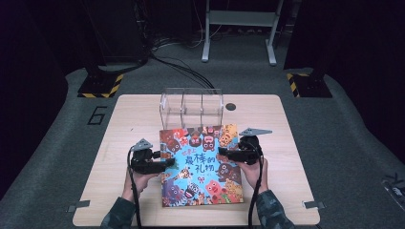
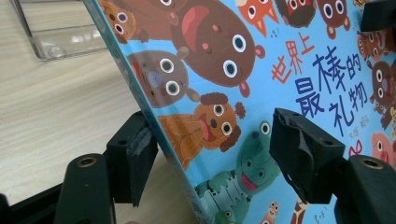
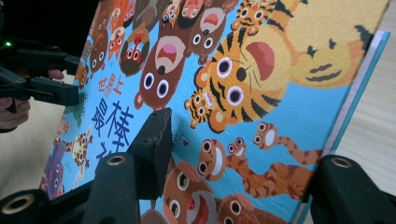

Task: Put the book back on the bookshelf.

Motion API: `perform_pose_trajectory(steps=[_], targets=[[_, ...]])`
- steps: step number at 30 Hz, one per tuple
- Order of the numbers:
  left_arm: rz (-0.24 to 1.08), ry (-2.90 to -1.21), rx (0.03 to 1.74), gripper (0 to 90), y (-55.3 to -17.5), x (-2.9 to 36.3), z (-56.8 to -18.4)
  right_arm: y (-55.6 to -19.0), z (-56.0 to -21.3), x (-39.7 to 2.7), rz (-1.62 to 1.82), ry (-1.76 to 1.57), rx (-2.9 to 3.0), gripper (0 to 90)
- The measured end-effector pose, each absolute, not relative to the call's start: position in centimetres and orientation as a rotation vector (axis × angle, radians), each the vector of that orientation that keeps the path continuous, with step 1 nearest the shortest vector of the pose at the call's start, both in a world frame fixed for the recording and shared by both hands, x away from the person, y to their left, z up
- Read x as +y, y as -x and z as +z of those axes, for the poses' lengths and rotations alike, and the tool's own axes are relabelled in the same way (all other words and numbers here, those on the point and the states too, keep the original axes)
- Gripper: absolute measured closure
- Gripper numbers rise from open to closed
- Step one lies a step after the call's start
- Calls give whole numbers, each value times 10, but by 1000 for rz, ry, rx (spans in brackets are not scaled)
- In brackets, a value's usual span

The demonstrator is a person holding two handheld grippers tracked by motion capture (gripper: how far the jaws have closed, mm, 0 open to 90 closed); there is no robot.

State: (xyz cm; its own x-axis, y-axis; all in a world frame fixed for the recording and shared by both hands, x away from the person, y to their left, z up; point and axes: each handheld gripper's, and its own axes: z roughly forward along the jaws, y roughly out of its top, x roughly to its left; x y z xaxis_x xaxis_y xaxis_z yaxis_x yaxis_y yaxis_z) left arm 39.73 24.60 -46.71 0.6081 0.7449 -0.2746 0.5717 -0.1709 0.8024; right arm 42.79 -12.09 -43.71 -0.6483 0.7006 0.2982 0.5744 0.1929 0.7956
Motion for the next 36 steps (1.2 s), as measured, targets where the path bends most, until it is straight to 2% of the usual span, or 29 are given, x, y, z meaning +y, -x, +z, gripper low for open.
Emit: perform_pose_trajectory(steps=[7,36], targets=[[270,-1852,1055,392,-394,245,-463,-428,-435,-120,1399,-1268,2361,432],[375,-1863,980,468,-383,247,-448,-426,-416,-117,1285,-1260,2395,423]])
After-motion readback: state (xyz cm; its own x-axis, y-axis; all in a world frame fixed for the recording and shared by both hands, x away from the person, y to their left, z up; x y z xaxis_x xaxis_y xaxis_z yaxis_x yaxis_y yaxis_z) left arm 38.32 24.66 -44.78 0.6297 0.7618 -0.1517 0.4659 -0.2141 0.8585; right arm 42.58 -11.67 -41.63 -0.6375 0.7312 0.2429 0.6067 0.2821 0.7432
